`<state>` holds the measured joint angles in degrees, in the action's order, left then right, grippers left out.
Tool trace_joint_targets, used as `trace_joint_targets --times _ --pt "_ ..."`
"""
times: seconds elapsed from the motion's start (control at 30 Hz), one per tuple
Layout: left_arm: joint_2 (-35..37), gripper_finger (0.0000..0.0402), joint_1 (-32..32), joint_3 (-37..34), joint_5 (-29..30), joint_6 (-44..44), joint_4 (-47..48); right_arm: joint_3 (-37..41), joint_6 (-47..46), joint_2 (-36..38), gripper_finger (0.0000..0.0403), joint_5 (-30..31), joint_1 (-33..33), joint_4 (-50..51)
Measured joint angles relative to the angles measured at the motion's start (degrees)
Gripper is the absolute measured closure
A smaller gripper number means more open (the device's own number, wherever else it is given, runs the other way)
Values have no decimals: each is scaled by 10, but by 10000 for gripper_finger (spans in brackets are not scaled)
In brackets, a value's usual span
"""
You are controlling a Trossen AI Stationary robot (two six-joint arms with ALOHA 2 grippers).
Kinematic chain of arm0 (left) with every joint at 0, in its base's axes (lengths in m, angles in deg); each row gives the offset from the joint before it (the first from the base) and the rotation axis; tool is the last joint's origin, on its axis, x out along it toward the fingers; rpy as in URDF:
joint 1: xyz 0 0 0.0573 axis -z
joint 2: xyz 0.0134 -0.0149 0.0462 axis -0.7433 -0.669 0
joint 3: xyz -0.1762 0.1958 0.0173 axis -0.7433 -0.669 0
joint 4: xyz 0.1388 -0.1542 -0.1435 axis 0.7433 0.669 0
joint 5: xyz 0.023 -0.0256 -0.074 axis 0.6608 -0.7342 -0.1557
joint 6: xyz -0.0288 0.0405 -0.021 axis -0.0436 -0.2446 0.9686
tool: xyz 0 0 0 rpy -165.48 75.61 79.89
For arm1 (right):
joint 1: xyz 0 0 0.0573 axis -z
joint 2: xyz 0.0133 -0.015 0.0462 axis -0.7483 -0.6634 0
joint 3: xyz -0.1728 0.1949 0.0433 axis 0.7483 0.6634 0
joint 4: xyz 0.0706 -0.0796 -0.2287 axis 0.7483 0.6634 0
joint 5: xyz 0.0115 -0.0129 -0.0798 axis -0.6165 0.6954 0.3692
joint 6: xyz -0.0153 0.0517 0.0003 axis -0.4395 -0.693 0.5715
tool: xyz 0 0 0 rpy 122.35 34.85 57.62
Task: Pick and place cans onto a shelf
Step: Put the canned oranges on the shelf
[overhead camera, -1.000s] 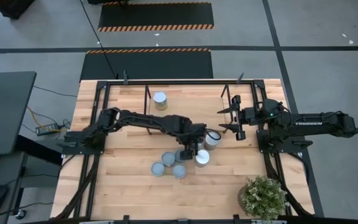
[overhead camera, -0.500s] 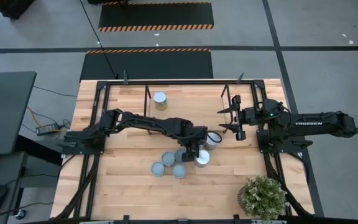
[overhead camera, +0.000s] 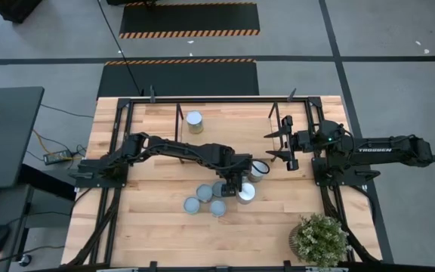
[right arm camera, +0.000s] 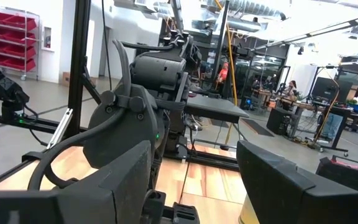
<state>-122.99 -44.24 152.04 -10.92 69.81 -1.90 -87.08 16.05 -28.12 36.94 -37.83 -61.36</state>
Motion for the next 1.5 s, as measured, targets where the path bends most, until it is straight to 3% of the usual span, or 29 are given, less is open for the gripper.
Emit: trace_joint_targets --times 0.4,0.97,1.17,1.5 --pt "7 109 -1 0 0 -3 17 0 0 0 157 0 0 0" --pt "105 110 -5 0 31 -22 104 0 0 0 157 0 0 -1" --pt "129 110 -30 1 53 -50 121 0 0 0 157 0 0 1" --pt "129 110 -106 0 39 -89 144 0 -1 0 157 0 0 3"
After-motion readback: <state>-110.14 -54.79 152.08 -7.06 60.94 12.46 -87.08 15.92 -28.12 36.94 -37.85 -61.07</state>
